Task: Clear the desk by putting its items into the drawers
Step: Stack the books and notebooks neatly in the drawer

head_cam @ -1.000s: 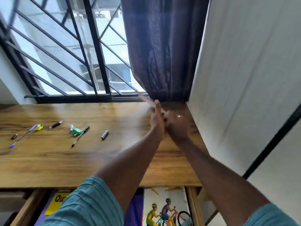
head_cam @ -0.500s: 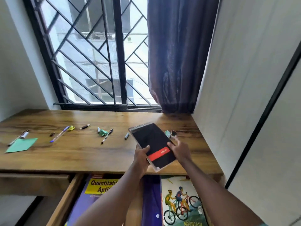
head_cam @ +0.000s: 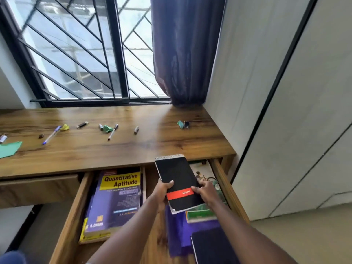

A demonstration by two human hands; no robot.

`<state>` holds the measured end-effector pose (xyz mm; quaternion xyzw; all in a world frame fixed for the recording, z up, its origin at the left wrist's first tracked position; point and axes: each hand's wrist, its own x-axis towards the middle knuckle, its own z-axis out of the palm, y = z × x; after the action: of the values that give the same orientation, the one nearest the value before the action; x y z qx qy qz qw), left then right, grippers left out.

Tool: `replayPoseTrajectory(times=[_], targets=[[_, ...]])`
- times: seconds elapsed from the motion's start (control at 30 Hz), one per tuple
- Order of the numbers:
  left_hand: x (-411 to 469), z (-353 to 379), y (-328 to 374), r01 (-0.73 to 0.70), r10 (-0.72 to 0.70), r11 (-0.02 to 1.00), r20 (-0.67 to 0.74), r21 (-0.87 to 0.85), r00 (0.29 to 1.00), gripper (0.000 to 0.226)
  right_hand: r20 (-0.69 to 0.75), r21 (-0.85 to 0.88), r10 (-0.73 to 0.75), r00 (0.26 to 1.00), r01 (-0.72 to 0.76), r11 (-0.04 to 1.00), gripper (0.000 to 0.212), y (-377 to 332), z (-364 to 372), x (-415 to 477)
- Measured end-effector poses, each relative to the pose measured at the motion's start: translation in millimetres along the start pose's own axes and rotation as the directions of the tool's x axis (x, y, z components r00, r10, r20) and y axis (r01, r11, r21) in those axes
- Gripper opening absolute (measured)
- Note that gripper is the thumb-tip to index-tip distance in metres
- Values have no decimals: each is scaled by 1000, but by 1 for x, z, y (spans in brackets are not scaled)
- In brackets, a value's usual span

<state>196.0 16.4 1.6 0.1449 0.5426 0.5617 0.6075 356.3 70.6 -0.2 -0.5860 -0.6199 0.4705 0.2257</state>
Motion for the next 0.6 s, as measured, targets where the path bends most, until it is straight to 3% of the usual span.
replayPoseTrajectory(times=[0.17, 0.3, 0.37, 0.47, 0.6], targets=[[4, 16, -46, 193, -183, 964, -67, 184, 981, 23, -63, -18, 153, 986, -155, 988, 43, 43, -18, -11], [12, 29, -60, 166, -153, 958, -75, 233, 985, 29, -150, 34, 236, 960, -233, 972, 43, 54, -27, -1], [21, 35, -64, 129, -111, 931, -72, 341, 991, 34, -189, 26, 241, 952, -241, 970, 47, 54, -29, 9], [31, 45, -66, 68, -32, 823, -73, 564, 997, 50, -251, 27, 258, 933, -259, 965, 47, 52, -26, 22], [41, 56, -72, 56, 8, 620, -77, 783, 997, 62, -334, -71, 248, 910, -286, 955, 29, 49, -22, 37]])
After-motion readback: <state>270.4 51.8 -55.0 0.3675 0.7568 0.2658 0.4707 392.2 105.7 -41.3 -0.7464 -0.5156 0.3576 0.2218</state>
